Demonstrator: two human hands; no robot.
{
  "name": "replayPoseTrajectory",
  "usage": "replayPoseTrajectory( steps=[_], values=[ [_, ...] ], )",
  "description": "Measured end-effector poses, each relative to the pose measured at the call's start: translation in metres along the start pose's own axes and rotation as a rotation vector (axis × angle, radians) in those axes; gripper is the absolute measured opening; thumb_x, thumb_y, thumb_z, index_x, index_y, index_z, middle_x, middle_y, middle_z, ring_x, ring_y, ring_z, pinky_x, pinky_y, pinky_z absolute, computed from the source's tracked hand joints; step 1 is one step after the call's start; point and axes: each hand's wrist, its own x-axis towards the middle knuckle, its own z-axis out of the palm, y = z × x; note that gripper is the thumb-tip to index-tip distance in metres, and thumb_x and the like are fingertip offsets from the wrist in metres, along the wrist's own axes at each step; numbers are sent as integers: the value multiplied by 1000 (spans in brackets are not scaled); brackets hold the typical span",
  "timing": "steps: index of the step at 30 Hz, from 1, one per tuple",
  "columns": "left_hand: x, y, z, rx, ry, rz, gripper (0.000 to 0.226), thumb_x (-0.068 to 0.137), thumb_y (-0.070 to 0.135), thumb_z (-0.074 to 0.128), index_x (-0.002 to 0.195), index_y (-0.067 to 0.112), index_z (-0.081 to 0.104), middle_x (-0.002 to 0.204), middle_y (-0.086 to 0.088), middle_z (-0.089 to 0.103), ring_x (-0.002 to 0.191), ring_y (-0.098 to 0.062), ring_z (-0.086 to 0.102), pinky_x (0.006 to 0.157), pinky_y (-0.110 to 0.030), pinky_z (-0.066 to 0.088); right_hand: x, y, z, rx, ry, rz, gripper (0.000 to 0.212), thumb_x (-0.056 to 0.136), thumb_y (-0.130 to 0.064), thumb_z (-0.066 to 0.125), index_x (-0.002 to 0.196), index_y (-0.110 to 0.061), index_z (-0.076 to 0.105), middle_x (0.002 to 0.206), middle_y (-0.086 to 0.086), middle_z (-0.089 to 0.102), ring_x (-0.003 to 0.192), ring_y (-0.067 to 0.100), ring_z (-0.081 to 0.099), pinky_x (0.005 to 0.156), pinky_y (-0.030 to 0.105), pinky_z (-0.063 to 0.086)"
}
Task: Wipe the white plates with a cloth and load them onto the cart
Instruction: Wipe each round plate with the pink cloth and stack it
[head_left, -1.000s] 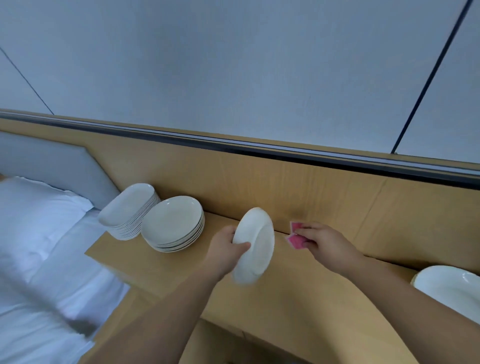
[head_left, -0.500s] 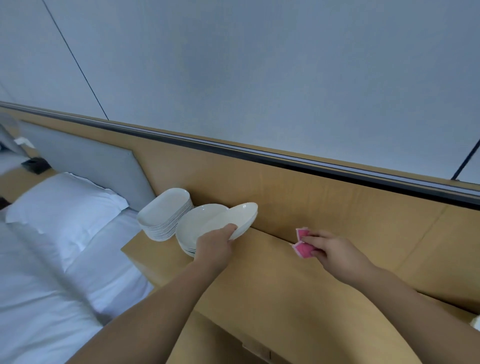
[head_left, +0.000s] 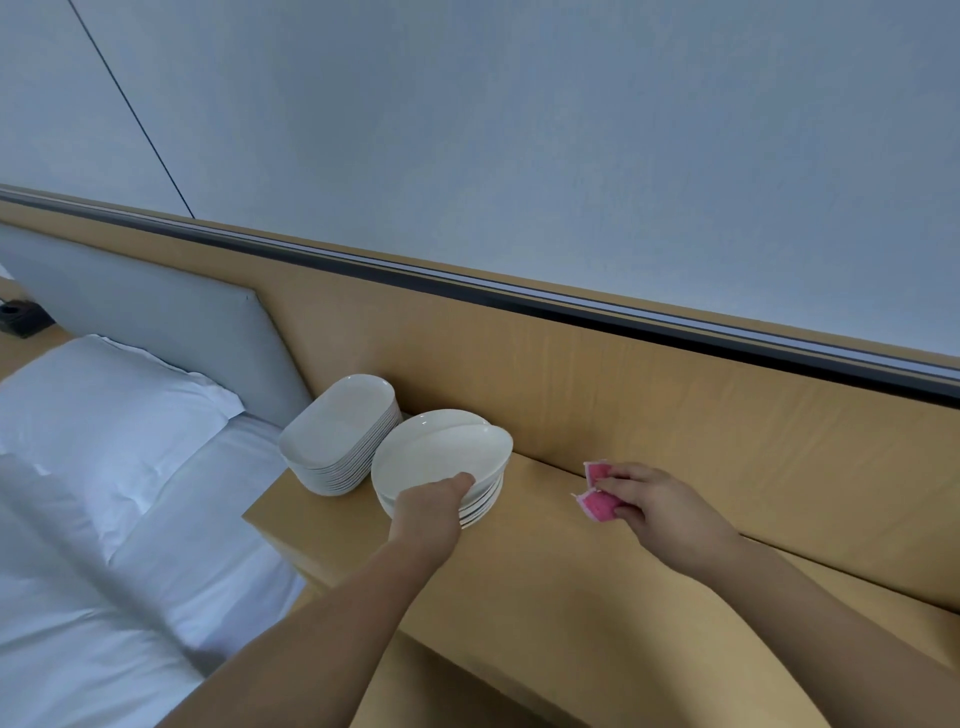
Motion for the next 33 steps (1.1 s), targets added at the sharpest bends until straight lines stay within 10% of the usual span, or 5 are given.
replayPoseTrajectory(
  steps=[10, 22, 33],
  values=[
    [8, -30, 28, 65, -134, 111, 11, 95, 22, 47, 85, 23, 42, 77, 7, 48, 75, -16, 50, 59, -26, 30, 14, -10, 22, -16, 7, 68, 39, 95, -13, 55, 133, -23, 58, 143, -9, 48, 126, 16, 49, 104, 24, 38],
    [20, -32, 32, 12, -39, 95, 34, 102, 40, 35, 93, 17, 57, 93, 2, 62, 88, -16, 58, 67, -29, 37, -1, -4, 30, 5, 24, 123, 38, 95, -11, 56, 131, -23, 60, 141, -6, 50, 126, 17, 49, 105, 26, 38],
    [38, 104, 40, -49, -91, 411, 38, 101, 38, 37, 133, 23, 51, 130, 3, 57, 118, -17, 52, 87, -30, 44, -93, 52, -12, 26, 174, 342, 38, 92, -4, 57, 126, -20, 64, 134, -5, 56, 126, 17, 51, 102, 32, 43]
  ],
)
